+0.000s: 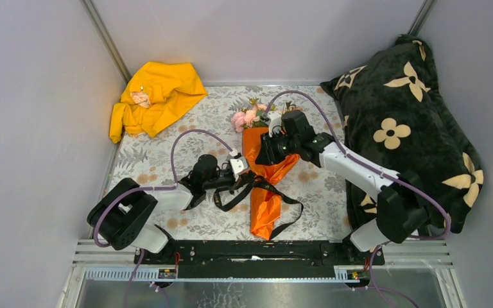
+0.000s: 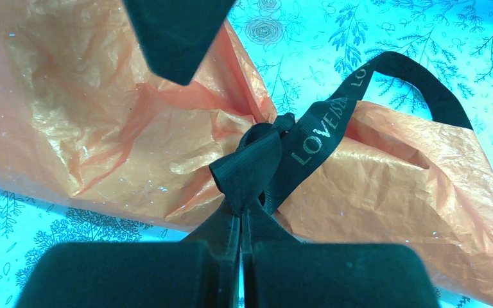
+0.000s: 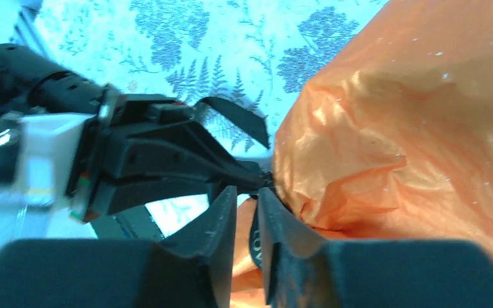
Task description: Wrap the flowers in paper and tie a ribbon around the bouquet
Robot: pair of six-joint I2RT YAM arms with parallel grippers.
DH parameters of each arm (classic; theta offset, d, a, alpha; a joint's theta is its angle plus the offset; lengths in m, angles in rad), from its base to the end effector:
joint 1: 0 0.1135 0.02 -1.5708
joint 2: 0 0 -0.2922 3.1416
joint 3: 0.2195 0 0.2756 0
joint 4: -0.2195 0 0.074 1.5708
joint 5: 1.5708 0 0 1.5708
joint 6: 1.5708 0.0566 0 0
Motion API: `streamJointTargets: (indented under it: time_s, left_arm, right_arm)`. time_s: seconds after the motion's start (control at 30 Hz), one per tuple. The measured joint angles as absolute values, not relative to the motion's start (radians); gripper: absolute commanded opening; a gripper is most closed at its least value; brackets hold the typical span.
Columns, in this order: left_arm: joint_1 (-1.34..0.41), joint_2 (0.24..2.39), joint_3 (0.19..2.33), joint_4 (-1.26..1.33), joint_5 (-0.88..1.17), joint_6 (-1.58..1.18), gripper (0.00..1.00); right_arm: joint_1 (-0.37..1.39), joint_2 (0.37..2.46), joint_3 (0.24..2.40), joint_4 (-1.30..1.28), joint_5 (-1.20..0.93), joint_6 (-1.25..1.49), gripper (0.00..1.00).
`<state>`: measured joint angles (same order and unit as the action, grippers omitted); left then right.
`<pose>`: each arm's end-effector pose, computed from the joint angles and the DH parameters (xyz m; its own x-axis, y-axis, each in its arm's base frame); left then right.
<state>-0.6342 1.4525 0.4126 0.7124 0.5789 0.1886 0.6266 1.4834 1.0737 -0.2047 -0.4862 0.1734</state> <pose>0.2140 -0.1958 0.1630 -0.0833 0.2561 -0.9631 0.9457 0.3251 0.0047 0.2814 0.2363 0.2810 -0.6028 -0.2480 -0.7584 -0.7347 0.5432 0.4063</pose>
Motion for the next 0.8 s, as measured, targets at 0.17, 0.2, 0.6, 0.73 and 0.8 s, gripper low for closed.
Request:
streamJointTargets:
  time_s: [0.17,0.2,0.6,0.73,0.8]
  left_arm:
    - [-0.634,1.441,0.412,0.712,0.575,0.202,0.0]
    - [-0.634,1.438,0.412,0.713,0.575,0.202,0.0]
    - [-0.634,1.433,0.412,0.719,0.575,0.203,0.0]
    - [-0.634,1.433,0.412,0.719,0.575,0.204,0.0]
    - [-0.634,1.433,0.413,0.719,0.575,0.204,0.0]
  right_arm:
    - [0.62,1.606,1.142,-0.281,-0.445,0.16,0.12]
    - [0.62,1.623,1.142,-0.3,-0.442,0.156,0.11]
    - [0.62,1.694,1.14,-0.373,-0.59,0.111,0.11]
    - [0.62,1.7,1.132,-0.348,-0.634,0.108,0.13]
    - [0.62,1.705,1.127,-0.338,-0.641,0.108,0.14]
